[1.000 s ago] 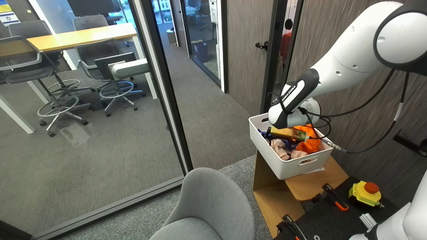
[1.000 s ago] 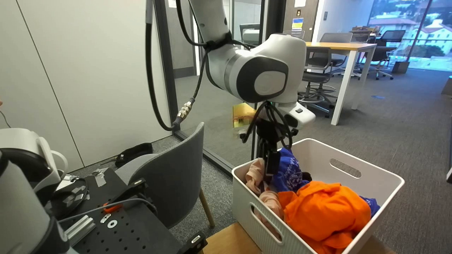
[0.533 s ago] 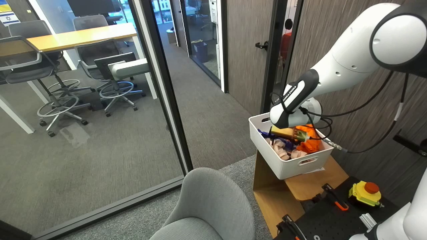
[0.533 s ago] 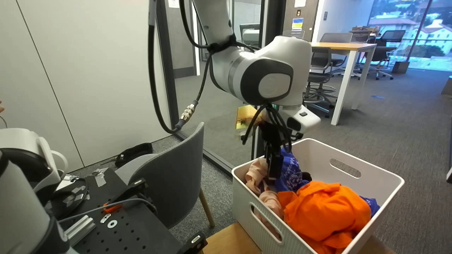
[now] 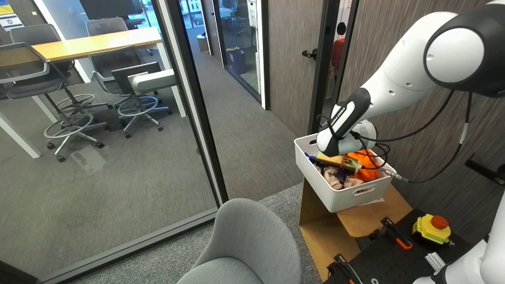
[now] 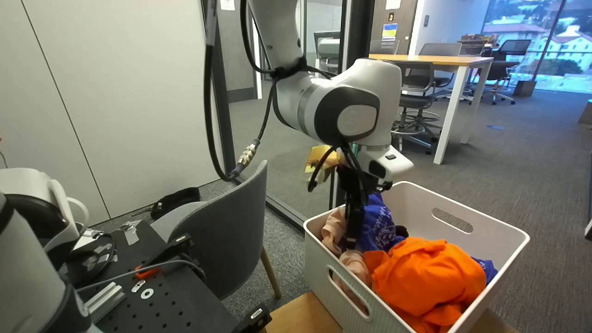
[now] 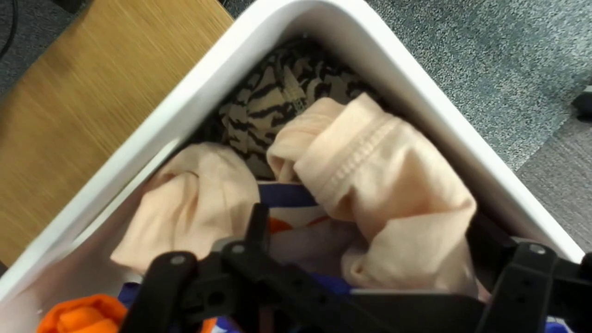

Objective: Pick up the peach shirt and blue bandana from the bin and put them on the back of the chair

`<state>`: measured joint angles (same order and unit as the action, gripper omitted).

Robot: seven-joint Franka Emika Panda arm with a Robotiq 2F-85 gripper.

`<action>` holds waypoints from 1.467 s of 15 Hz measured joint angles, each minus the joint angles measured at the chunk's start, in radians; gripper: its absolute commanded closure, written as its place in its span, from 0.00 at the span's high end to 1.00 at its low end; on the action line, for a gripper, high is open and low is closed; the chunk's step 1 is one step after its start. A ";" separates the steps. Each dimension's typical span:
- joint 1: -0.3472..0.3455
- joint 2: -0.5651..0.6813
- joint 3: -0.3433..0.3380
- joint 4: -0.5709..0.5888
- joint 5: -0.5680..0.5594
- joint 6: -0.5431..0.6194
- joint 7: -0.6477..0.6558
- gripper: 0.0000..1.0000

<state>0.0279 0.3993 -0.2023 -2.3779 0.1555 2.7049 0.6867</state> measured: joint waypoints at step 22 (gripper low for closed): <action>0.012 0.000 -0.009 0.003 -0.043 -0.001 0.067 0.27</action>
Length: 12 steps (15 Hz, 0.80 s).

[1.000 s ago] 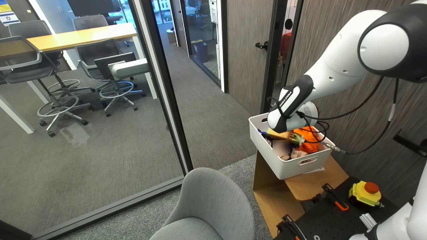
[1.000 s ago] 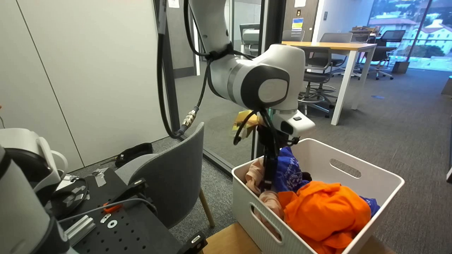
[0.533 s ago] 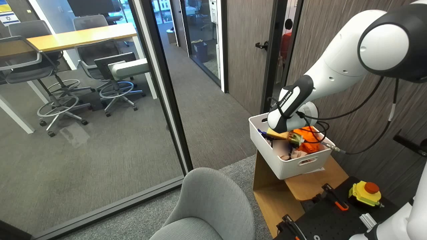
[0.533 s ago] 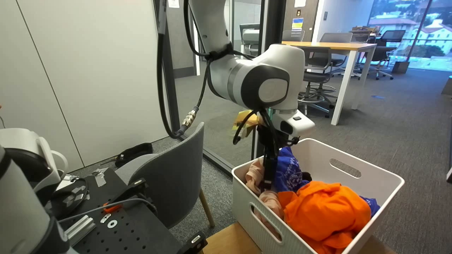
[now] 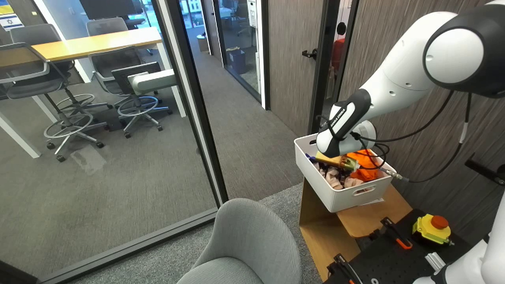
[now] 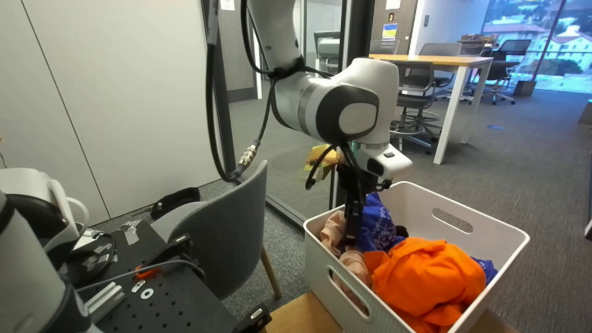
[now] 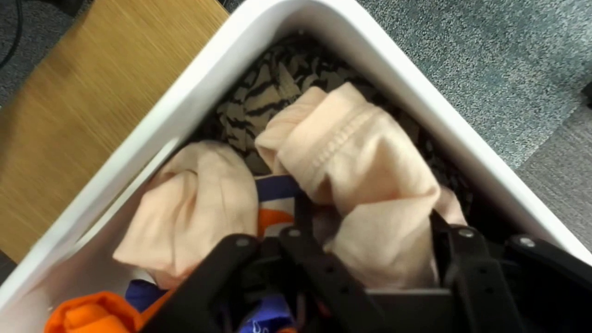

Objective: Pick up the peach shirt and blue bandana from the bin and put them on the back of the chair

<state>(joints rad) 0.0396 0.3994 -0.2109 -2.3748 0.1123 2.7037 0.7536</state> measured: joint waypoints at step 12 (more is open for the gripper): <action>-0.006 -0.002 0.012 0.000 0.002 0.000 -0.016 0.09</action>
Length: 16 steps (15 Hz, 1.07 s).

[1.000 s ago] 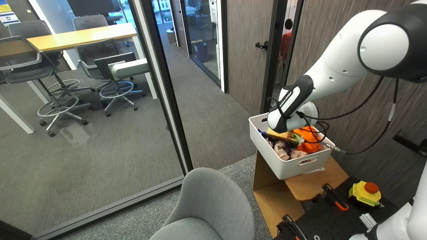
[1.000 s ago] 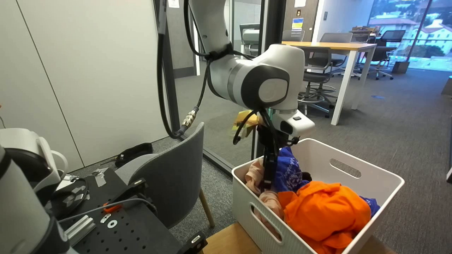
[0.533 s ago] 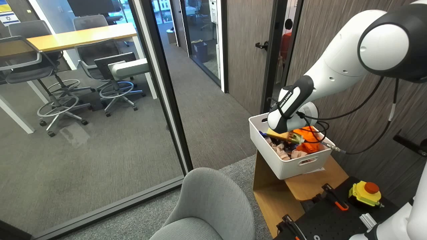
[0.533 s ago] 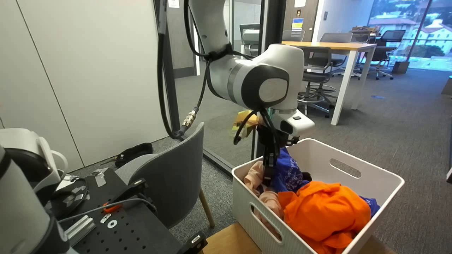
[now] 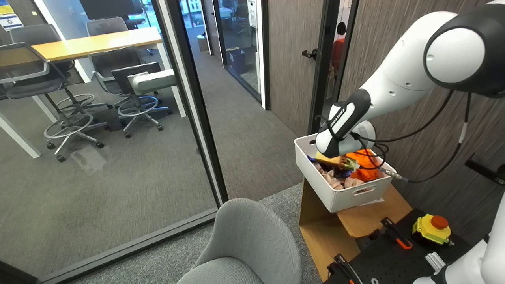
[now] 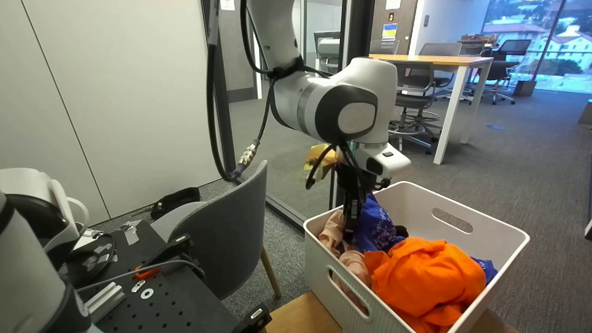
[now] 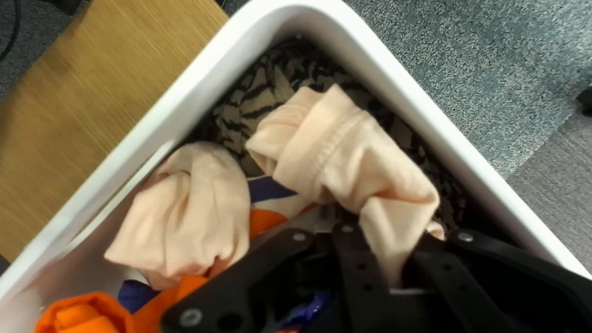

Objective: Pick up the peach shirt and blue bandana from the bin and put them on the back of the chair

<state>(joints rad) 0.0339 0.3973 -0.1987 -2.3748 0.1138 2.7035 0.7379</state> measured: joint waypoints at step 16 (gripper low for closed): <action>-0.045 -0.526 0.138 -0.198 0.099 -0.055 -0.221 0.09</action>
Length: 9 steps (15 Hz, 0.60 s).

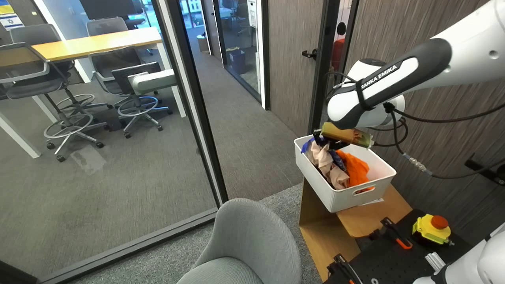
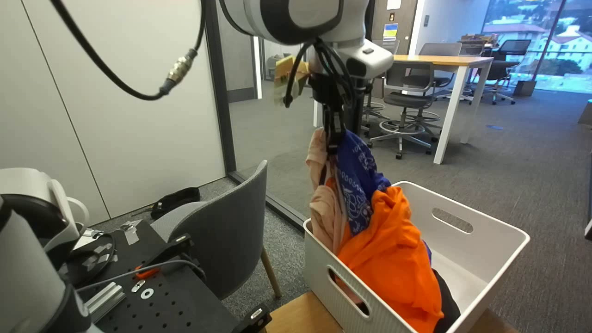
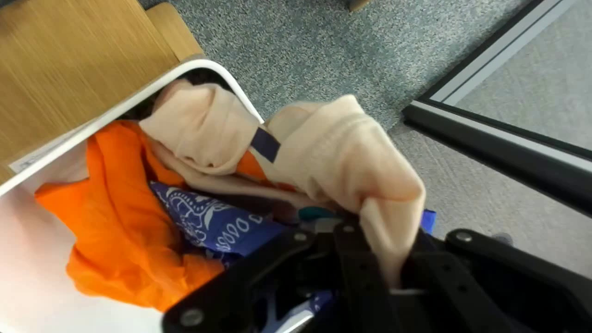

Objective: Pick up the peach shirt and blue bandana from the bin and put them on the back of the chair

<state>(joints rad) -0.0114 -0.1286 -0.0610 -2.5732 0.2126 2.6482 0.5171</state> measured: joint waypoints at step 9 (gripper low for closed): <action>0.038 -0.311 0.179 0.019 -0.012 -0.151 -0.004 0.09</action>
<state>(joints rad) 0.0269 -0.4399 0.1175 -2.5545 0.2009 2.4967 0.5129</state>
